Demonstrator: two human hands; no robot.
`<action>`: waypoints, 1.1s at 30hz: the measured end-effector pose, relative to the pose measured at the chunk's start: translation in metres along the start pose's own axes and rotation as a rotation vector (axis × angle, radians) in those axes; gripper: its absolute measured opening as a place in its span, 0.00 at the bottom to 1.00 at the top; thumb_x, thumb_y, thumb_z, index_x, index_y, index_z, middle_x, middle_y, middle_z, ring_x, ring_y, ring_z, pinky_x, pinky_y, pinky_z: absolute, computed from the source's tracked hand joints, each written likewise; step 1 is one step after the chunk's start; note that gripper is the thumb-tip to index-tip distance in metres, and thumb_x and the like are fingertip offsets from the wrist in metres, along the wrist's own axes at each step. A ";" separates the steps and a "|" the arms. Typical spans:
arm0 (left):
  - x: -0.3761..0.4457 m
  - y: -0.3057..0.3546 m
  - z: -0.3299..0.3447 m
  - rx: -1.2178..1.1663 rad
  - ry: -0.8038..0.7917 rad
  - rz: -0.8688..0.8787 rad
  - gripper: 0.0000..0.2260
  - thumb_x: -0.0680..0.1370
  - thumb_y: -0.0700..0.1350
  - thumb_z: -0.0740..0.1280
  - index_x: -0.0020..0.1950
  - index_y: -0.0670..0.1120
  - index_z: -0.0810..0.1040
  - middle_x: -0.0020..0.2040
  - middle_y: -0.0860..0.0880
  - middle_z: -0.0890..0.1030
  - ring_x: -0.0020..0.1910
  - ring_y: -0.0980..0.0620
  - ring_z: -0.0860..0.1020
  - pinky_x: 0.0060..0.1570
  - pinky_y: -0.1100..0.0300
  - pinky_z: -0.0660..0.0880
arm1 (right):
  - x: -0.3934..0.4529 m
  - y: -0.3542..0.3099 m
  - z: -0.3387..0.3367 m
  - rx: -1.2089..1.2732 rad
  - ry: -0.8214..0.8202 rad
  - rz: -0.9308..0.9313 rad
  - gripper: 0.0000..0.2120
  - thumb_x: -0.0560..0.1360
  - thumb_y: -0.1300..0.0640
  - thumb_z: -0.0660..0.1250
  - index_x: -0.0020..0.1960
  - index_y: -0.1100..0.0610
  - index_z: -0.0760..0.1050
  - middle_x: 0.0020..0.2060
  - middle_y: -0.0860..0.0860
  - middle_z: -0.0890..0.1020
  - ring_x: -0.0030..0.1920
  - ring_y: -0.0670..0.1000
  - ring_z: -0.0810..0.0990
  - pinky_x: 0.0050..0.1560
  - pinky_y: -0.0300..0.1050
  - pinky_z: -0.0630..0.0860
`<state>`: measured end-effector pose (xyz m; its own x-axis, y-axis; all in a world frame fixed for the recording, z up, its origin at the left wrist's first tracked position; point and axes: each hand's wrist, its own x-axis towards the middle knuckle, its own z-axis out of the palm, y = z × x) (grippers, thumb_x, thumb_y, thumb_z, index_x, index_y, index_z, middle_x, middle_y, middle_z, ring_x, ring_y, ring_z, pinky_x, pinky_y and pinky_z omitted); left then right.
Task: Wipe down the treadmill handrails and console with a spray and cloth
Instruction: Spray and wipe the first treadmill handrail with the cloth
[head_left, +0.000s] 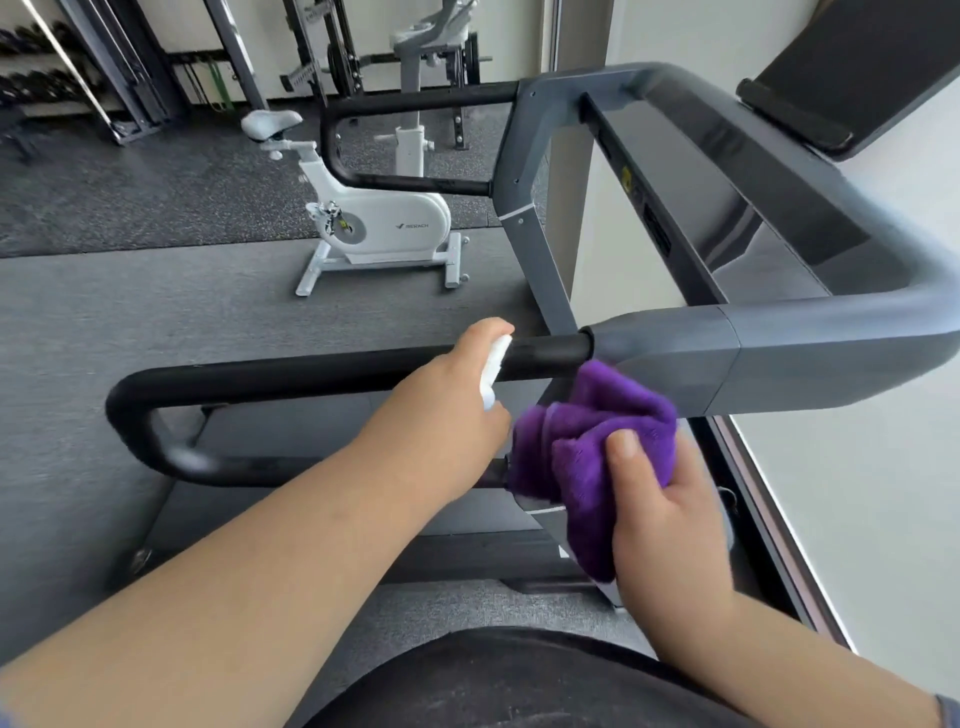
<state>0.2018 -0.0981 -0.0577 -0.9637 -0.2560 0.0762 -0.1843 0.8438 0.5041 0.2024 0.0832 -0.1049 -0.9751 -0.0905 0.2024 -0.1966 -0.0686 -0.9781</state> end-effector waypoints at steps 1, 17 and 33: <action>-0.003 -0.003 0.001 -0.026 0.015 -0.025 0.28 0.77 0.44 0.62 0.70 0.68 0.57 0.51 0.57 0.76 0.33 0.62 0.72 0.23 0.67 0.63 | 0.007 -0.005 -0.001 0.014 0.049 -0.059 0.16 0.74 0.41 0.63 0.60 0.43 0.78 0.48 0.40 0.85 0.50 0.40 0.82 0.48 0.30 0.75; -0.063 -0.040 0.025 -0.341 0.304 0.023 0.33 0.76 0.46 0.69 0.67 0.78 0.58 0.52 0.61 0.78 0.52 0.58 0.78 0.54 0.63 0.75 | 0.095 -0.012 0.056 -1.455 -0.439 -0.662 0.32 0.76 0.33 0.56 0.72 0.52 0.70 0.64 0.57 0.77 0.65 0.63 0.74 0.63 0.61 0.67; -0.090 -0.065 0.022 -0.382 0.397 -0.007 0.29 0.74 0.56 0.64 0.68 0.78 0.57 0.51 0.63 0.77 0.52 0.61 0.78 0.52 0.77 0.67 | 0.120 -0.034 0.082 -1.565 -0.703 -0.504 0.41 0.62 0.19 0.60 0.63 0.48 0.67 0.47 0.48 0.76 0.46 0.56 0.79 0.47 0.53 0.77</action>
<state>0.2960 -0.1199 -0.1166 -0.8022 -0.4812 0.3534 -0.0357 0.6296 0.7761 0.1010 -0.0070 -0.0437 -0.6556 -0.7542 0.0384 -0.7447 0.6541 0.1326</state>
